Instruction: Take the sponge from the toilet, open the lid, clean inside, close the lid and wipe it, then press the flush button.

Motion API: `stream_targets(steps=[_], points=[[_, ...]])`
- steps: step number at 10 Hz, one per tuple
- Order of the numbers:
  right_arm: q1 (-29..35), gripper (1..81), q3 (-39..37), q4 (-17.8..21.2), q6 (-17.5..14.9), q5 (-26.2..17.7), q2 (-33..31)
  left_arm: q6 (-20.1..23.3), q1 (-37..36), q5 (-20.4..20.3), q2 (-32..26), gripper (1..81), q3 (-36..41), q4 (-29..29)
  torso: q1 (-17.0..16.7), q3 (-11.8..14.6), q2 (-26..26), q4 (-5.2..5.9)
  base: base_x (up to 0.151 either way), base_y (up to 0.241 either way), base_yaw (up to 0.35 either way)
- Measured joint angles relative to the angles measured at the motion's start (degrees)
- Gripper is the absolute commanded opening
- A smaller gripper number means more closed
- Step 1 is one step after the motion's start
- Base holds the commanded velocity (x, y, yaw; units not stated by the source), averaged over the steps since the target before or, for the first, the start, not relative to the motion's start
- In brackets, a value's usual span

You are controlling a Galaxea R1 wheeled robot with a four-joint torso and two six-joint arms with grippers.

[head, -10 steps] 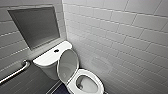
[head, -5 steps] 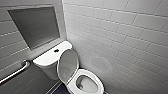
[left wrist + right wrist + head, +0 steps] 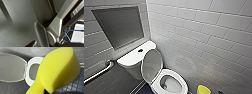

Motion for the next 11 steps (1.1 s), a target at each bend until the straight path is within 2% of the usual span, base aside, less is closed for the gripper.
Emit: stream_targets(steps=[2, 4, 8, 9, 11], points=[[5.60, 1.0, -3.00, -0.02, 2.12, -5.86, 1.97, 0.02, 0.67, -0.83, 0.00, 81.1, 0.00, 0.00, 0.00, 0.00, 0.00, 0.00, 0.000, 0.000, 0.000], [7.42, 1.0, -5.71, -0.06, 3.84, -9.55, 3.78, 0.02, 1.39, -2.82, 0.04, 81.1, 0.00, 0.01, 0.02, -0.02, 0.02, 0.00, 0.000, 0.000, 0.000], [10.31, 1.0, -8.52, -0.09, 4.41, -11.12, 7.16, 0.05, 2.38, -4.55, 0.41, 81.1, -0.87, -0.10, 0.02, -0.11, 0.05, 0.00, 0.000, 0.000, 0.000], [10.37, 1.0, -9.95, -0.11, 4.44, -11.51, 8.37, 0.05, 2.40, -4.60, 0.80, 81.1, -1.33, -0.13, 0.02, -0.72, 0.05, 0.00, 0.000, 0.000, 0.000], [11.74, 1.0, -11.30, -0.26, 4.44, -11.78, 10.61, 0.05, 2.35, -4.69, 2.12, 81.1, -3.29, -0.16, 0.02, -4.00, 0.05, 0.00, 0.000, 0.000, 0.000]])
